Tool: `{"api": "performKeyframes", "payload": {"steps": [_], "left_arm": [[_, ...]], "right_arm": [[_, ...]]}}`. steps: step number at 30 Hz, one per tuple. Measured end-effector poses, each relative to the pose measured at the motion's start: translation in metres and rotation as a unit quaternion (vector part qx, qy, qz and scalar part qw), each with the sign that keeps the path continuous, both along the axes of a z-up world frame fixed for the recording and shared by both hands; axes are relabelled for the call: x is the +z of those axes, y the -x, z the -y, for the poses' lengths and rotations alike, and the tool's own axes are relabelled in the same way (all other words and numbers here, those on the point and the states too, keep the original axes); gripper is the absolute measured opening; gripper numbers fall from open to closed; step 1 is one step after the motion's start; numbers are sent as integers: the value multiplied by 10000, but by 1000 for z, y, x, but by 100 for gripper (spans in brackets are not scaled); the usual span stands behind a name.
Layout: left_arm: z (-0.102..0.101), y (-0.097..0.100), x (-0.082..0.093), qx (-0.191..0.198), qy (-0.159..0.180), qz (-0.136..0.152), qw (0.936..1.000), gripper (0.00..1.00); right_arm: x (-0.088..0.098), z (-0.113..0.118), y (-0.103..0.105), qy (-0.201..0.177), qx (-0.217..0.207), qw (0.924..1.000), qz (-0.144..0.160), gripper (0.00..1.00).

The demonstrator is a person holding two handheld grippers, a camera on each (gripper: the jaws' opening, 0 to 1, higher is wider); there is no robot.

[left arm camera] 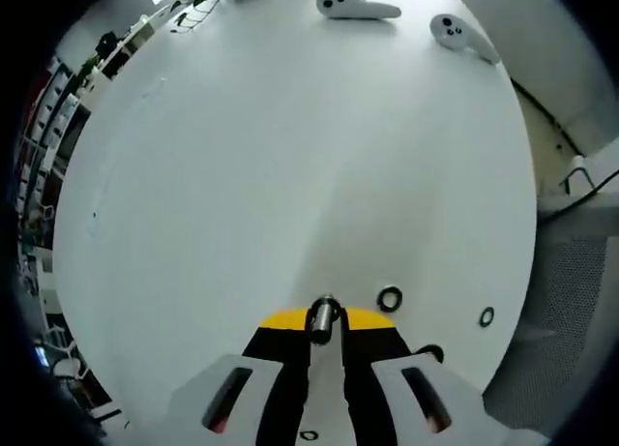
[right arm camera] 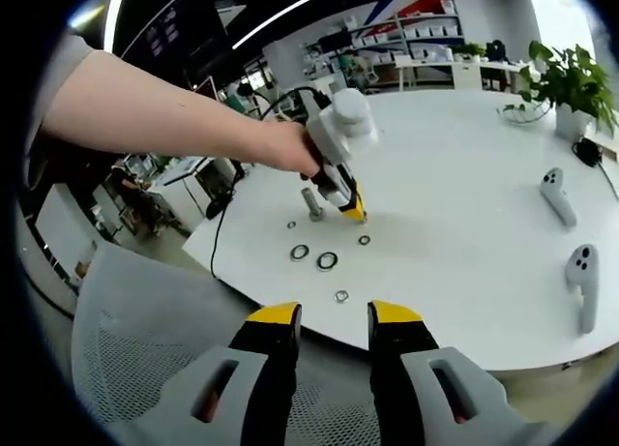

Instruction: Place the washer onto the threaded stud by aligning its center hole with the stud, sliding it down to the base, and recovering from edge contact or off-axis alignment until the washer reaches the visible bottom stop.

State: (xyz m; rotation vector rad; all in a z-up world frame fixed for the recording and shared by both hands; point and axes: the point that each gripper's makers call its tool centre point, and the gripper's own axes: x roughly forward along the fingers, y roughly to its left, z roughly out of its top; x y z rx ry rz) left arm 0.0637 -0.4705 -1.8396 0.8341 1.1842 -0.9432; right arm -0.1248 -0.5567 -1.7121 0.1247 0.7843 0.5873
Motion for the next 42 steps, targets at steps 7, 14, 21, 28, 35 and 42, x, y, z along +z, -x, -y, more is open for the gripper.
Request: {"api": "performKeyframes", "payload": {"steps": [7,14,21,28,35,42], "left_arm": [[-2,3,-4,279,94,-110,9995,9],[-1,3,-5,434,294,7,9986,14],[-2,7,10,620,422,215,9969,17],[-7,10,31,886,680,471,9926,17],[-29,25,52,1240,943,663,9856,17],[-80,50,53,1688,962,706,9784,17]], "right_arm": [[-1,0,0,12,12,10000,-10,30],[0,-1,0,14,37,10000,8,30],[1,-3,0,14,101,9999,30,29],[2,-4,0,-7,118,9999,48,29],[1,-7,2,9,215,9998,26,29],[1,-6,2,32,202,9998,29,29]]}}
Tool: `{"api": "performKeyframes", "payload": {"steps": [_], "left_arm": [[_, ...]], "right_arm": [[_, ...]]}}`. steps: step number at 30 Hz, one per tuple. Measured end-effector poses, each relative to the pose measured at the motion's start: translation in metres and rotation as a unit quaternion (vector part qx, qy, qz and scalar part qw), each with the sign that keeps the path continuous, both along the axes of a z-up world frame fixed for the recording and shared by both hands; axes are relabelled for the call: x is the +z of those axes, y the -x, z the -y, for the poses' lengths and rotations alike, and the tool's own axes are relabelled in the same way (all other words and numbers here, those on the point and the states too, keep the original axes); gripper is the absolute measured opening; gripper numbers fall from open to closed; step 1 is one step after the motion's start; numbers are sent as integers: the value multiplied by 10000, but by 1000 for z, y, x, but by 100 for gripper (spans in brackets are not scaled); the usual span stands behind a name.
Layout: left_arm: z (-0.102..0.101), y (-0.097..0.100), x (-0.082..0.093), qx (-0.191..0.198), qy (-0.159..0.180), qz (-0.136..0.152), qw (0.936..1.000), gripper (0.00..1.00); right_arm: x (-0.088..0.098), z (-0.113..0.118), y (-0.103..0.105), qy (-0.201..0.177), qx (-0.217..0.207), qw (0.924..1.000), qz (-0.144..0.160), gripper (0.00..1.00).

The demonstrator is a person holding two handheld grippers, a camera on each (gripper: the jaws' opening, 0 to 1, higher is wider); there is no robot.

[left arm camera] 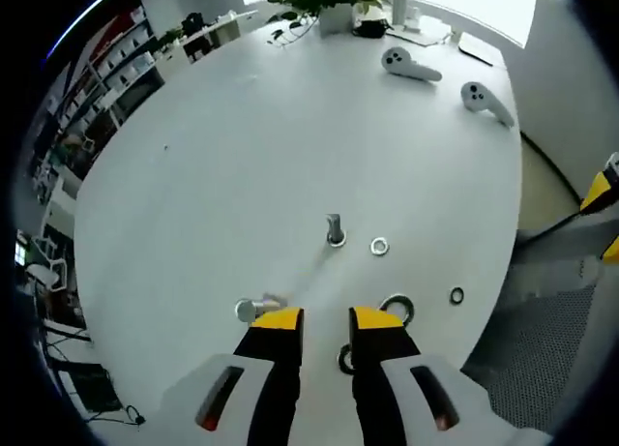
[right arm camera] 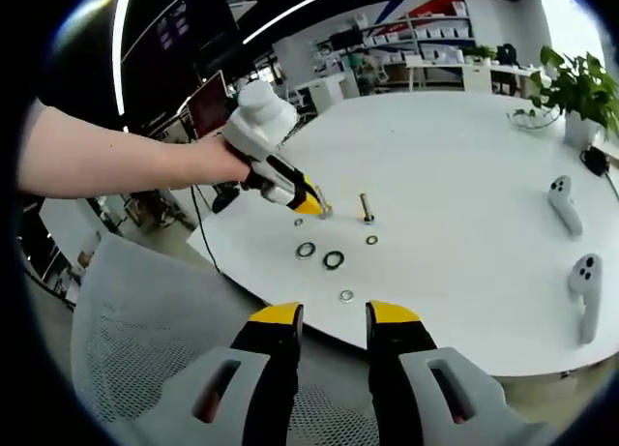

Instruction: Place the washer onto the threaded stud by aligning its center hole with the stud, sliding it down to the base, and recovering from edge contact or off-axis alignment until the washer reaches the visible bottom stop.

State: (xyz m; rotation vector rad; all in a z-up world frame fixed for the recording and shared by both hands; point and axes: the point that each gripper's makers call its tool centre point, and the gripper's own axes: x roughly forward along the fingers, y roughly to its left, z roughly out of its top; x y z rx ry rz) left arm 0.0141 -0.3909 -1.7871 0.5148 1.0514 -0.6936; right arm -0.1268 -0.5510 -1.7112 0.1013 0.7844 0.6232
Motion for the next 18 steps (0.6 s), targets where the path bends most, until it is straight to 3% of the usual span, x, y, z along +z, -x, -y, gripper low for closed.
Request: {"api": "performKeyframes", "payload": {"steps": [5,12,18], "left_arm": [[-42,14,-7,465,63,-133,9988,17],[-86,18,-17,822,209,-71,9964,17],[-91,10,-28,872,534,-71,9947,17]], "right_arm": [[-1,4,-1,10,-117,9999,-8,29],[4,8,-6,84,-217,9996,183,29],[-2,10,-3,258,-174,9995,44,29]]}}
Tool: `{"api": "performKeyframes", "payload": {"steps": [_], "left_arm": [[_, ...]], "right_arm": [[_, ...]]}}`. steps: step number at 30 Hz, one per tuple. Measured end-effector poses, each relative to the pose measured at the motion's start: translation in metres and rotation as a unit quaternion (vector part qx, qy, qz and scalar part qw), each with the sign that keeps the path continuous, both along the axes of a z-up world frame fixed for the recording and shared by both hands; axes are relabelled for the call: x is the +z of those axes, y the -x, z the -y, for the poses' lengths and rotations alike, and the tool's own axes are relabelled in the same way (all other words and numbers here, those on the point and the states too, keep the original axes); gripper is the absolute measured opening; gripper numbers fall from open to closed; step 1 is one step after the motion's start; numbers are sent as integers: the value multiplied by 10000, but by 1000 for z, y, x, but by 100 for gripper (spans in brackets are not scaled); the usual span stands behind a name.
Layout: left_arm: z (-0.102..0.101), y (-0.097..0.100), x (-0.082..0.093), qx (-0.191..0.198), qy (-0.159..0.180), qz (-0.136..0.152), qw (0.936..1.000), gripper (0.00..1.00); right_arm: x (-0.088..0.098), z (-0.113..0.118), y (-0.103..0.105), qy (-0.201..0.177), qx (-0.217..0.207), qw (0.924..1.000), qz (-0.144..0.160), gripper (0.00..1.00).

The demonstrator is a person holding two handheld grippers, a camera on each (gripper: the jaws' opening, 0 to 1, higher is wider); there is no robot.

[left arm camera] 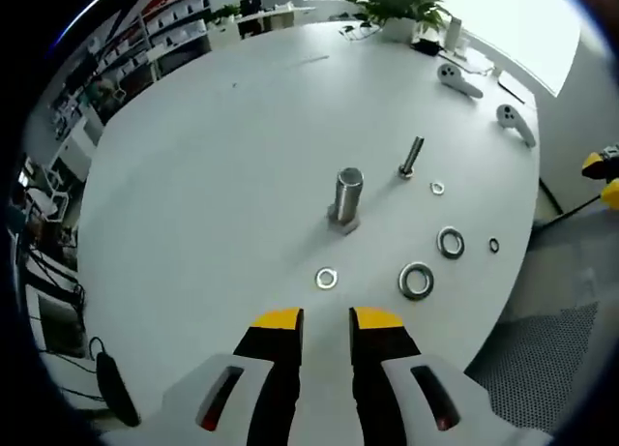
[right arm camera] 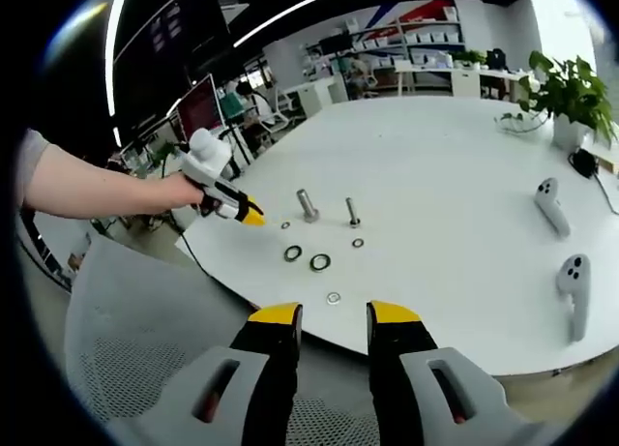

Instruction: Place the washer onto the threaded stud by aligning its center hole with the stud, sliding it down to the base, and recovering from edge contact or off-axis alignment until the washer reaches the visible bottom stop.

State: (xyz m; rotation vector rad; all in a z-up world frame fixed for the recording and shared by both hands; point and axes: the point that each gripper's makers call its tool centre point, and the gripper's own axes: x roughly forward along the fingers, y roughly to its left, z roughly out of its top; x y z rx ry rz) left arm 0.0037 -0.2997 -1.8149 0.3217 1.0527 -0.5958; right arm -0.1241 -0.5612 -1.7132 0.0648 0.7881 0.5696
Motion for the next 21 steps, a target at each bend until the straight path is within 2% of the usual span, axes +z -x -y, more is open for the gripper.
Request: {"api": "performKeyframes", "payload": {"steps": [6,8,13,18,21], "left_arm": [[6,-5,-10,-188,175,65,9996,17],[6,-7,-15,-173,277,29,9995,17],[10,-13,-23,-347,269,-93,9990,17],[17,-15,-31,-431,236,-195,9986,19],[18,-13,-35,-614,91,-227,9978,18]], "right_arm": [[1,10,-3,130,-245,9996,84,31],[0,9,-2,104,-246,9996,25,31],[-4,11,-1,189,-233,9995,-66,30],[-2,17,-2,104,-482,9988,-36,30],[-8,16,1,243,-323,9990,-177,29]]}}
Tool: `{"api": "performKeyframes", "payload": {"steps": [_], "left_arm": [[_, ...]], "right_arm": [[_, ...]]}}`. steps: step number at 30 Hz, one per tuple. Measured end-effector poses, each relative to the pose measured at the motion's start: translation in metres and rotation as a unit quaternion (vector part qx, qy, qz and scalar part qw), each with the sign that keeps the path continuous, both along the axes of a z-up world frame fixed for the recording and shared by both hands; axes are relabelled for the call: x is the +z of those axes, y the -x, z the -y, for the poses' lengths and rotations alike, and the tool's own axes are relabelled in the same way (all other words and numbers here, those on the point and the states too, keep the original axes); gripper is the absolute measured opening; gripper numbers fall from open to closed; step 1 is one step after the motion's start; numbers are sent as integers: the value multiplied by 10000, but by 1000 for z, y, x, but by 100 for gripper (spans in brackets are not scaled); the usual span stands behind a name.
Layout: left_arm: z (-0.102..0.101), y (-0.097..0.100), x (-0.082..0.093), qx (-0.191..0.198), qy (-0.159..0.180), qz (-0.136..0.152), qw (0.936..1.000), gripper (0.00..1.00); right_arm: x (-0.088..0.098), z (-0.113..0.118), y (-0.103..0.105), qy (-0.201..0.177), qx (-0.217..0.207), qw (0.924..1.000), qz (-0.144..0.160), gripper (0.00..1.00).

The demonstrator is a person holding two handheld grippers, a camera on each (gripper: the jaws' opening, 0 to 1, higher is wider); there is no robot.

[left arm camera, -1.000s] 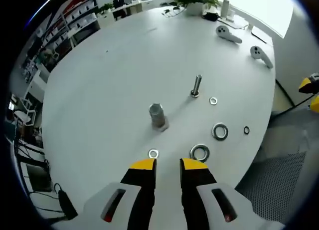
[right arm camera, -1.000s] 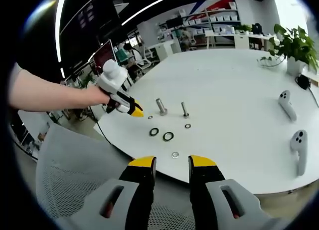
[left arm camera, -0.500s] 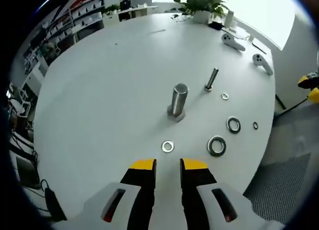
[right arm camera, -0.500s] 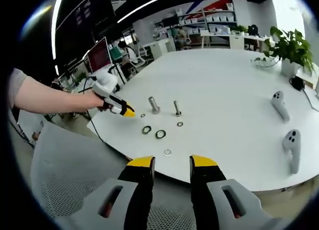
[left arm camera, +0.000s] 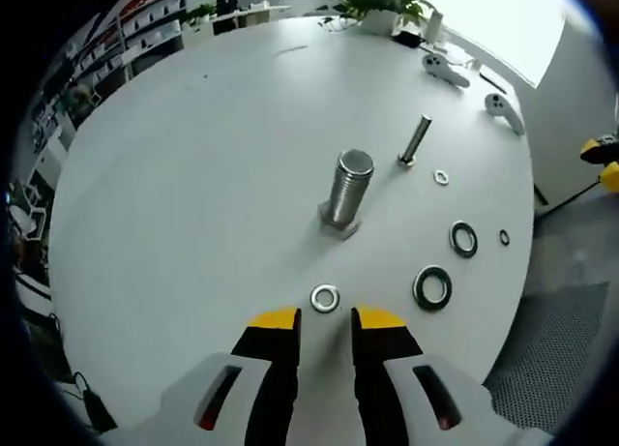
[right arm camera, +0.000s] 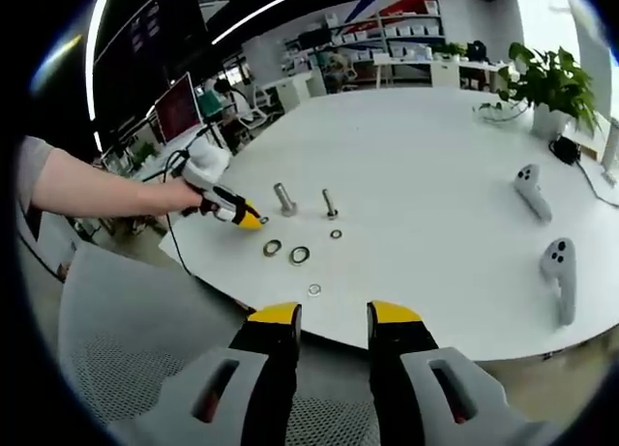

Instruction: Place the washer onto the threaded stud by aligning its center hole with the stud, sliding it down to the base, and recovering from edge contact or off-axis alignment until the washer reaches the visible bottom stop.

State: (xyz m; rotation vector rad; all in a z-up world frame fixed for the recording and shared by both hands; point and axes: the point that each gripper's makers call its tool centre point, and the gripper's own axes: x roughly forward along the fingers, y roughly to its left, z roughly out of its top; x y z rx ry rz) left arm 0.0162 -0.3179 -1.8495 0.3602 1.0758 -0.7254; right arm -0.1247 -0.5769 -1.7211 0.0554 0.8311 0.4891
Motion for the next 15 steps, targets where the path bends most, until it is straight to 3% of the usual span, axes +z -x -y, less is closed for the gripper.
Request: {"api": "performKeyframes", "payload": {"steps": [4,8,12,15], "left_arm": [[3,-7,2,-76,18,142,9999,18],[4,-6,1,-851,-433,292,9950,18],[7,-9,0,-839,-449,70,9954,17],[10,-6,-1,-1188,-665,40,9907,15]], "right_arm": [[2,-2,0,-62,14,10000,45,29],[2,-1,-1,-86,-38,9999,53,29],[4,0,-2,-152,-110,9998,103,29],[5,-1,-3,-180,-111,9997,129,29]]}}
